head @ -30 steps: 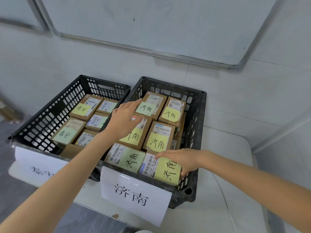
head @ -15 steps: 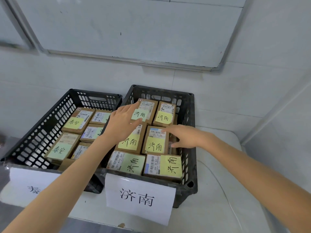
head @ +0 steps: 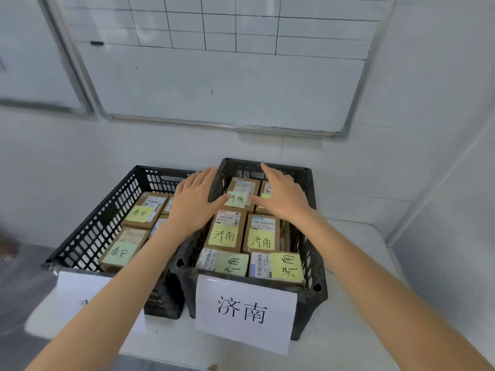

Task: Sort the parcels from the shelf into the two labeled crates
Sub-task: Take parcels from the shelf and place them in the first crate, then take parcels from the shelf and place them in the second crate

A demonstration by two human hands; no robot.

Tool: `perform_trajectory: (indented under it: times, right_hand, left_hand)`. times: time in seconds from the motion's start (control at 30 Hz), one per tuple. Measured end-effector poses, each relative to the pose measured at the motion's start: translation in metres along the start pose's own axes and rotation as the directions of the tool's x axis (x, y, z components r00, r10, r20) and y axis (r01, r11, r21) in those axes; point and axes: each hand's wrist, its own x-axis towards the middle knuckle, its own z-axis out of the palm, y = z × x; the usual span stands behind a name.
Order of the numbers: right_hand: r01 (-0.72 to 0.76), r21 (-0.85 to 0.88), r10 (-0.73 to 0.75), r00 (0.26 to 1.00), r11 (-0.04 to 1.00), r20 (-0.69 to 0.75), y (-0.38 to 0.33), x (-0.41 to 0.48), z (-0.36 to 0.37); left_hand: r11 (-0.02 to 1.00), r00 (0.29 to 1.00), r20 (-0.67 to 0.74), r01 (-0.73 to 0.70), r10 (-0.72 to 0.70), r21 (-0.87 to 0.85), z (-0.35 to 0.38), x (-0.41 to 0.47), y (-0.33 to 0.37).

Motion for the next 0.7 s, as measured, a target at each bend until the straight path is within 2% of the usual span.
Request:
perform_trajectory:
  times: [0.23,0.43,0.57,0.7]
  right_hand:
    - [0.148,0.045,-0.149,0.989,0.988,0.021,-0.059,-0.007,-0.017]
    - [0.319,0.111,-0.327,0.943,0.941,0.068,-0.126,-0.037,-0.022]
    - [0.447,0.208,-0.475,0.873,0.870,0.110,-0.187,-0.077,-0.010]
    - [0.577,0.315,-0.639,0.756,0.754,0.144,-0.261,-0.130,0.006]
  left_hand:
    - [0.985,0.984,-0.062,0.171,-0.170,0.021,-0.058,-0.050,-0.016]
    - [0.936,0.927,-0.181,0.345,-0.328,0.068,-0.113,-0.137,-0.028]
    - [0.861,0.847,-0.251,0.502,-0.468,0.087,-0.148,-0.221,-0.035]
    - [0.754,0.732,-0.349,0.650,-0.585,0.101,-0.182,-0.318,-0.038]
